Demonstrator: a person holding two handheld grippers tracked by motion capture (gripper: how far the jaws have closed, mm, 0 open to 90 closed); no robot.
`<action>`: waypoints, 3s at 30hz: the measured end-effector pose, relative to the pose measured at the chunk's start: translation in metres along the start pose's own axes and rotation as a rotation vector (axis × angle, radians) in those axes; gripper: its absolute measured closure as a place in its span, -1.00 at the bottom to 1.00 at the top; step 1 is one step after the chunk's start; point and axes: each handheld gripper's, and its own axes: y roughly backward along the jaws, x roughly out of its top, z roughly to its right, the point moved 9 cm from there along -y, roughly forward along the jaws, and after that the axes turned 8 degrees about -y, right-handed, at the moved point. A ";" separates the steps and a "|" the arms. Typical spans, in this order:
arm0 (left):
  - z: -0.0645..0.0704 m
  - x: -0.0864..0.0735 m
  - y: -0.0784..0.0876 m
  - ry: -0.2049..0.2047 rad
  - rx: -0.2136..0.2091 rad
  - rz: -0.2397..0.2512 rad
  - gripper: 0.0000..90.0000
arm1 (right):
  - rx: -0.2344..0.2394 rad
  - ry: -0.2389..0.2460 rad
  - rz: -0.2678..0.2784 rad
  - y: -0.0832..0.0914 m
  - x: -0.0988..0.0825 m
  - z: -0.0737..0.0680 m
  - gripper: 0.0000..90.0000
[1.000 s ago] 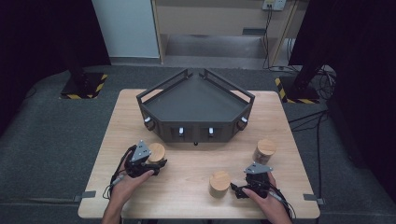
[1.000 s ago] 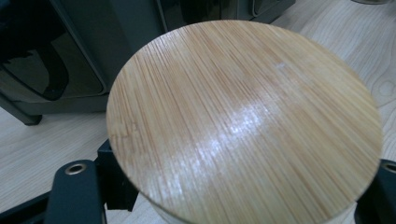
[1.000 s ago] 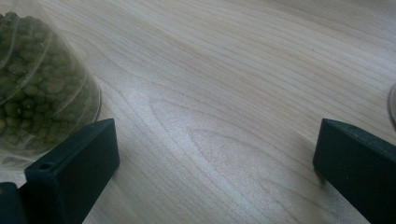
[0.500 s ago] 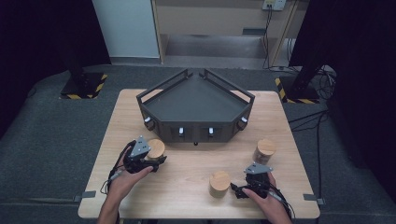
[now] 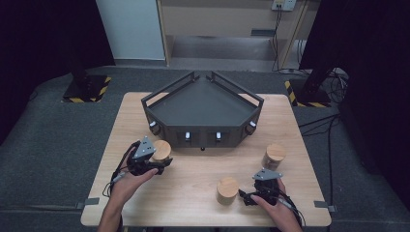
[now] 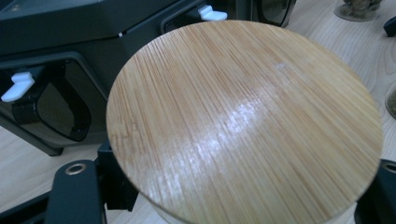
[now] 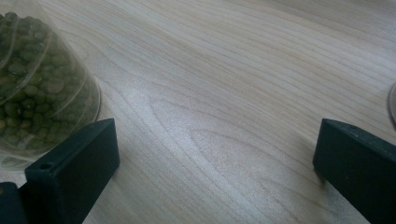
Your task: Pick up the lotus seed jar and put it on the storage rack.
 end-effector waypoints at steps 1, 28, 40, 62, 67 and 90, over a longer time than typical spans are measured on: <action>0.000 0.001 0.000 -0.001 -0.001 0.000 -0.45 | 0.000 0.000 0.000 0.000 0.000 0.000 -0.99; -0.018 0.031 0.013 -0.014 0.001 0.004 -0.45 | 0.000 0.001 0.000 0.000 0.000 0.000 -0.99; -0.031 0.041 0.020 -0.009 0.022 0.011 -0.45 | 0.000 0.001 0.000 0.000 0.000 0.000 -0.99; -0.061 0.076 0.026 0.007 0.044 0.047 -0.45 | 0.000 0.001 0.000 0.000 0.000 0.000 -0.99; -0.068 0.087 0.021 -0.003 0.048 0.043 -0.45 | 0.000 0.001 0.000 0.000 0.000 0.000 -0.99; -0.096 0.123 -0.023 0.012 0.056 0.040 -0.45 | 0.000 0.000 0.001 0.000 0.000 0.000 -0.99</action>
